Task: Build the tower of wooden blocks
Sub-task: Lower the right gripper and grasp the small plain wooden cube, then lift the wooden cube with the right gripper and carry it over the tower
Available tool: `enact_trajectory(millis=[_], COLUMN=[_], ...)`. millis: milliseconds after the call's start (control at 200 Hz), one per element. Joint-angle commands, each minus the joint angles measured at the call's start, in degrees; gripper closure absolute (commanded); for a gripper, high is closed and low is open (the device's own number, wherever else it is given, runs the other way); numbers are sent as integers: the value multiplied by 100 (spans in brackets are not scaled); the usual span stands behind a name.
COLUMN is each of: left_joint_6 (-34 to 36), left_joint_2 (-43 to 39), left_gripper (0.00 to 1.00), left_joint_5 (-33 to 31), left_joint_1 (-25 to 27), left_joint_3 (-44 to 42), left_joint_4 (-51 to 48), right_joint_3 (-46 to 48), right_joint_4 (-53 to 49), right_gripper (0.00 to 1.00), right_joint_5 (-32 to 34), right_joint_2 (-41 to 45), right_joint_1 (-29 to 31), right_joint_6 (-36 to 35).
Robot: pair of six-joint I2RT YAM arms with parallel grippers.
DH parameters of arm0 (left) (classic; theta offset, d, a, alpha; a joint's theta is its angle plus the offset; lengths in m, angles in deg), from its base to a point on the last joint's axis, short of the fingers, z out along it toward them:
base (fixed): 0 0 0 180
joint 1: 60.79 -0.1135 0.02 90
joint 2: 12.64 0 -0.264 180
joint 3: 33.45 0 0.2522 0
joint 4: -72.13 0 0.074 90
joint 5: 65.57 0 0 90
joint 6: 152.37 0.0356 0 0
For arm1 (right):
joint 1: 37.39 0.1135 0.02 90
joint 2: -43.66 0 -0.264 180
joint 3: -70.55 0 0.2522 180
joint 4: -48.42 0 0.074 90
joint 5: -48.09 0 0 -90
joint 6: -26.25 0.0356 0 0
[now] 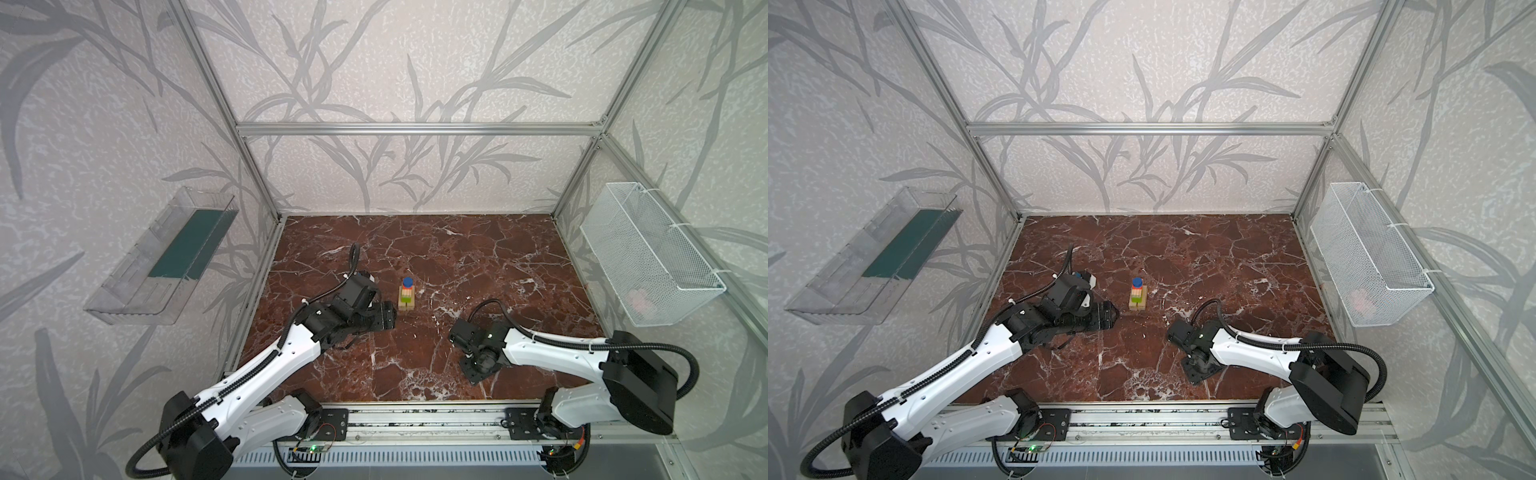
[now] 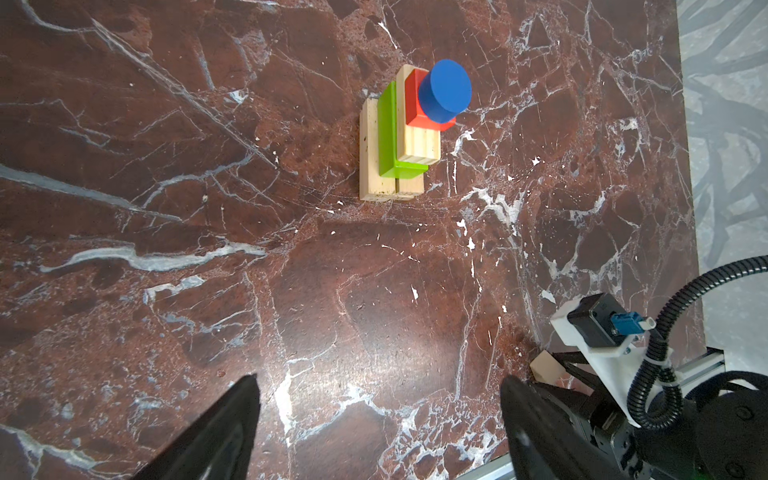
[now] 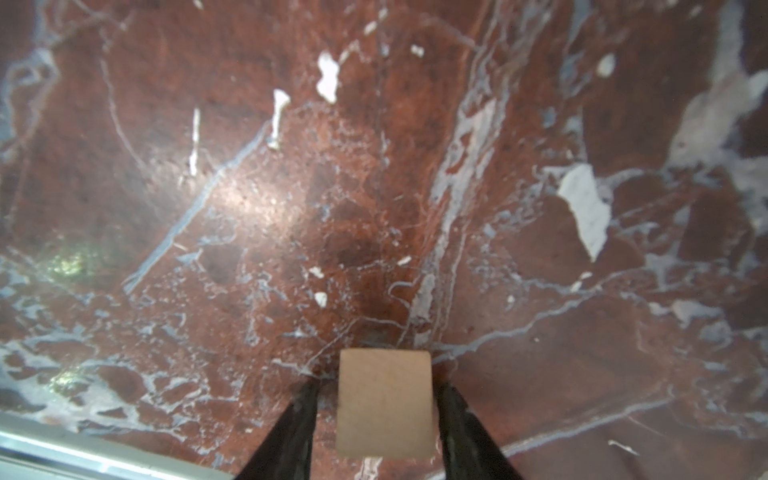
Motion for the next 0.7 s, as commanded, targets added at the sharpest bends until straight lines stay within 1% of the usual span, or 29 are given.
enact_trajectory(millis=[0,220,350,425,525,695], left_joint_6=[-11,-19,-18,-18,-9,-14], left_joint_2=[0,65,73,73,26,-156], left_gripper=[11,11,11,11,11,11], left_joint_5=[-52,-12,-6,0,-62,-208], left_joint_1=[-34,-41,-47,-53,-75,-180], left_joint_3=[-34,-4,-14,-7,9,42], left_joint_4=[11,43,84,98,54,-153], right_joint_3=[-113,-50,-195,-315,-630,-1488], right_joint_4=[-183,-115,-178,-254,-443,-993], right_gripper=[54,62,70,72,74,77], right_joint_5=[87,-59,-34,-33,-181,-81], right_joint_2=[-52,-83,-9,46,115,152], right_joint_1=[39,39,38,36,35,21], right_joint_6=[78,50,-77,-188,-565,-1403])
